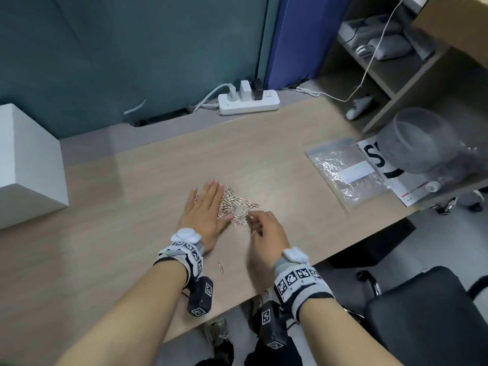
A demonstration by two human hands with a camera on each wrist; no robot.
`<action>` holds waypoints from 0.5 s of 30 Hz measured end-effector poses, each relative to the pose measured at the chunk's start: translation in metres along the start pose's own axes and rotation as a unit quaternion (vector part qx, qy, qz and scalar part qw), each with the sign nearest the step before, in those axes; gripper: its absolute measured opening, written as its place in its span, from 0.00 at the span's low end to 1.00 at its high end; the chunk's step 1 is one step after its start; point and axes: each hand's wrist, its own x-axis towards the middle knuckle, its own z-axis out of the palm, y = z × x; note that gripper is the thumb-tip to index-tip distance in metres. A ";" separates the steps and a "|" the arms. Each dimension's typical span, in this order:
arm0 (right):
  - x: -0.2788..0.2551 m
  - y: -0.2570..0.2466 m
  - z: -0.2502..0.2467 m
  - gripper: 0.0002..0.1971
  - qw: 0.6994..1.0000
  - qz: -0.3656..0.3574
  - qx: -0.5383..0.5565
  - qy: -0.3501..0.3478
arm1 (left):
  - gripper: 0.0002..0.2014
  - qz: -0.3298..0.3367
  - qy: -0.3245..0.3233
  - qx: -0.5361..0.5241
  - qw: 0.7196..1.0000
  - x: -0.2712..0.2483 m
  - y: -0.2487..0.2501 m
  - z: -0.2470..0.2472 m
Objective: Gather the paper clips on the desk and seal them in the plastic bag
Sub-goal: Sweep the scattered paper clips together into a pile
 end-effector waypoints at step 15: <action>0.010 -0.008 0.009 0.11 0.997 0.024 -0.071 -0.030 | 0.46 0.047 -0.030 0.004 0.998 -0.002 0.004 0.005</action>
